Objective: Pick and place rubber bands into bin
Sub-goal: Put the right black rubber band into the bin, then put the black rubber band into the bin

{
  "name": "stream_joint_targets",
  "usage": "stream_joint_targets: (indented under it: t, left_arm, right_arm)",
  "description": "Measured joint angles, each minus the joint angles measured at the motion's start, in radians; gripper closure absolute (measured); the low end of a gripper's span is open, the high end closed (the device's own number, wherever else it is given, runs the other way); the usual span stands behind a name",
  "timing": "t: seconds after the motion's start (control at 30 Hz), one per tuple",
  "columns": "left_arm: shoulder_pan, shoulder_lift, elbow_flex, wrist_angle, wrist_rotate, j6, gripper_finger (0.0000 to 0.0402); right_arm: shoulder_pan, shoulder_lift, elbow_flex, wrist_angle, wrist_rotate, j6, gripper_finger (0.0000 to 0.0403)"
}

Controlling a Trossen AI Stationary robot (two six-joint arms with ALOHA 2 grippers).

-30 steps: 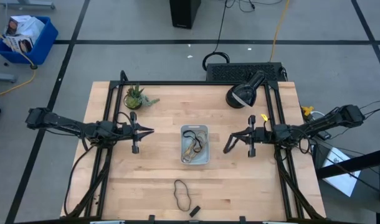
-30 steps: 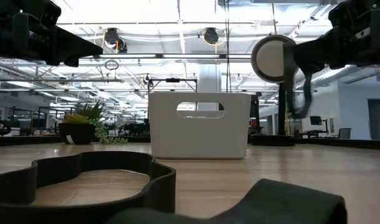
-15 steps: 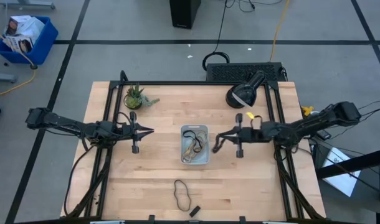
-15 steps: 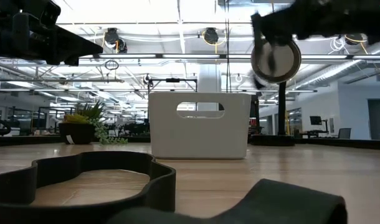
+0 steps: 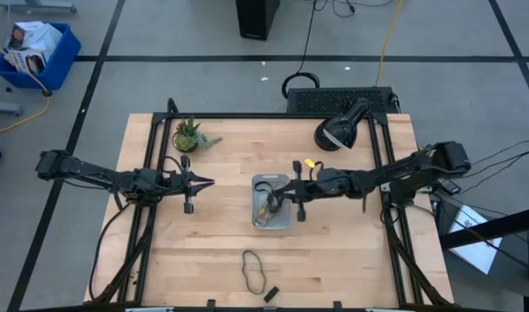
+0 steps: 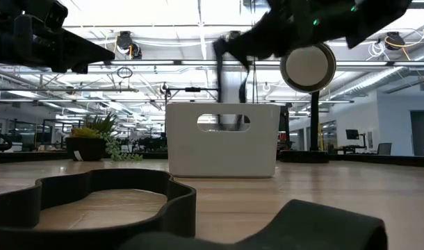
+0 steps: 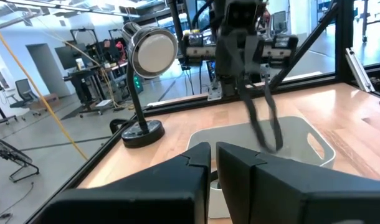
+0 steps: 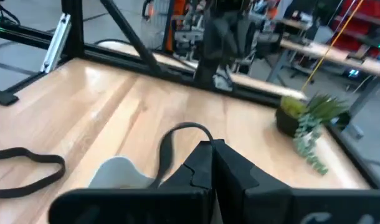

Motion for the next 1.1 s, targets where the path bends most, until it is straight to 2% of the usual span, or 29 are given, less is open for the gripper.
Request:
stream_joint_targets:
  t: [0.17, 0.27, 0.6, 0.73, 0.9, 1.1]
  left_arm:
    - [0.0, 0.0, 0.0, -0.006, 0.0, 0.0, 0.0371]
    - [0.0, 0.0, 0.0, -0.006, 0.0, 0.0, 0.0371]
    - [0.0, 0.0, 0.0, -0.007, 0.0, 0.0, 0.0371]
    - [0.0, 0.0, 0.0, -0.007, 0.0, 0.0, 0.0371]
    - [0.0, 0.0, 0.0, -0.007, 0.0, 0.0, 0.0371]
    - [0.0, 0.0, 0.0, -0.009, 0.0, 0.0, 0.0371]
  right_arm:
    - [-0.039, 0.07, 0.001, -0.005, 0.002, 0.051, 0.0402]
    - [-0.041, 0.076, 0.001, -0.009, 0.001, 0.046, 0.0383]
    - [-0.041, 0.067, 0.001, -0.012, 0.002, 0.08, 0.0222]
    - [-0.041, 0.066, 0.001, -0.01, 0.002, 0.095, 0.0184]
    - [-0.04, 0.066, 0.001, -0.009, 0.005, 0.096, 0.0179]
    - [-0.04, 0.035, 0.0, -0.025, 0.002, 0.095, 0.0226]
